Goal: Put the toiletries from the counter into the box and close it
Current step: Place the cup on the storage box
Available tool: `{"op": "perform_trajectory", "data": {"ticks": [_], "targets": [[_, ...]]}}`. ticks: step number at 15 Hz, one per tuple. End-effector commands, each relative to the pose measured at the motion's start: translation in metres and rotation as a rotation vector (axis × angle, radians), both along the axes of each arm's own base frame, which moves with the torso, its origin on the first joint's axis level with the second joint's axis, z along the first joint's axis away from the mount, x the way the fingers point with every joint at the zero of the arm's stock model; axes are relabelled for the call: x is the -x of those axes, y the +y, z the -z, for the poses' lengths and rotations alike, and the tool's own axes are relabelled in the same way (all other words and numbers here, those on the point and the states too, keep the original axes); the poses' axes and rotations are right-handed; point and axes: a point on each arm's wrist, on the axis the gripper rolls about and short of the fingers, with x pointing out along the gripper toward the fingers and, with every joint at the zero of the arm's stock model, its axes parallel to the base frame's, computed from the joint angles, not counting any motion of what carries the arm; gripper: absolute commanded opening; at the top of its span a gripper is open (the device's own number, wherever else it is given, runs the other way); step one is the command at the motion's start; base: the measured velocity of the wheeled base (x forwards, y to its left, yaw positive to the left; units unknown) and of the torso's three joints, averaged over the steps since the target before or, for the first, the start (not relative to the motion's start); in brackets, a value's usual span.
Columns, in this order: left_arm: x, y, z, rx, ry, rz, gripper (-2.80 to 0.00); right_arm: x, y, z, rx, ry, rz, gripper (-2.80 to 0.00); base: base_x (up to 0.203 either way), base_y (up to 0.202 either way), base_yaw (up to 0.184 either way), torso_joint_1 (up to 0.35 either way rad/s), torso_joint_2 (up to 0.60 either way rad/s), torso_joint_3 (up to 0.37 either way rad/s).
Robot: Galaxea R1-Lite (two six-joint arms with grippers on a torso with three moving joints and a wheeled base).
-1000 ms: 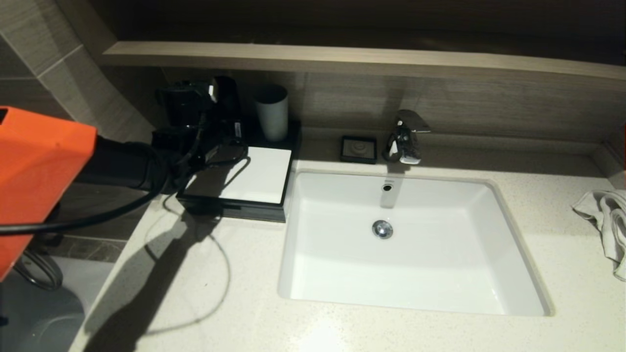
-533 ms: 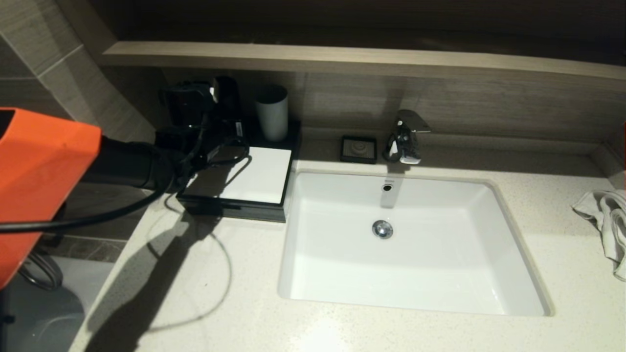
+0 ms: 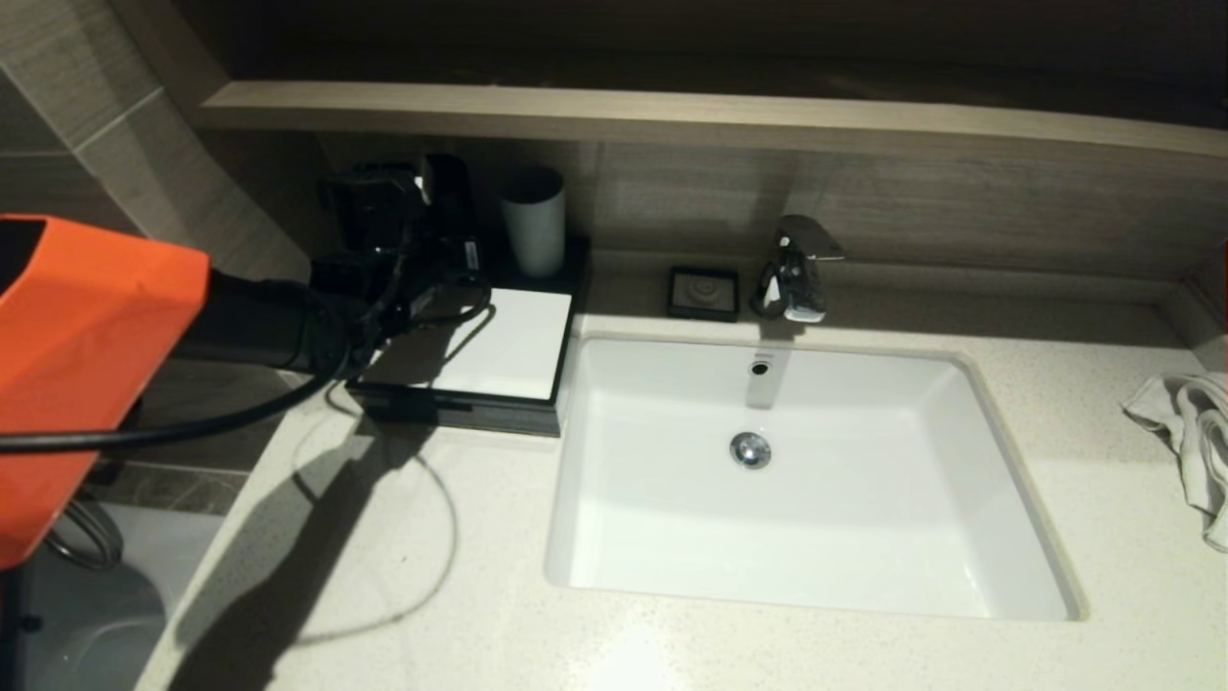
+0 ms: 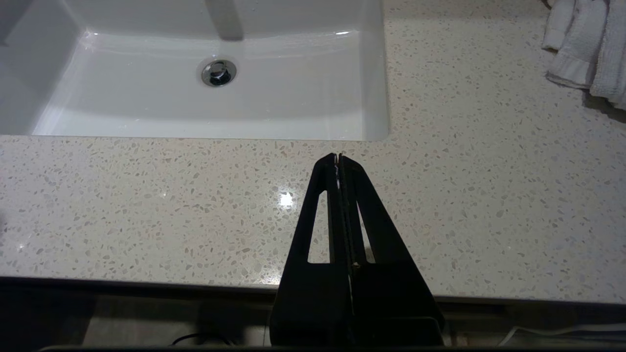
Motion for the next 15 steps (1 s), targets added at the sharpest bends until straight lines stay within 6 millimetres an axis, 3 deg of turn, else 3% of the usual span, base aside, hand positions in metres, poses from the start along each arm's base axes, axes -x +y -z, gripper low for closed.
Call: {"op": "perform_trajectory", "data": {"ticks": [1,9,10,15], "targets": [[-0.0023,-0.0007,0.0033,0.0,0.002,-0.002,-2.8,0.0,0.0,0.0002,0.0,0.0,0.0,-2.8,0.0,0.0,0.0,0.0,0.0,0.0],[-0.0028,-0.0009,0.0049,-0.001,0.006,0.0,-2.8,0.0001,0.0,0.0,-0.001,-0.001,0.0,-2.8,0.0,0.0,0.0,0.0,0.0,0.0],[-0.0028,-0.0009,0.0049,-0.001,0.006,0.0,0.0,0.0001,0.0,0.0,-0.001,-0.002,0.0,-2.8,0.0,0.0,0.0,0.0,0.0,0.0],[0.0004,0.0,-0.0009,0.016,-0.008,0.0,0.0,0.0,0.0,0.0,-0.001,0.0,0.0,-2.8,0.0,0.0,0.0,0.0,0.0,0.0]]}}
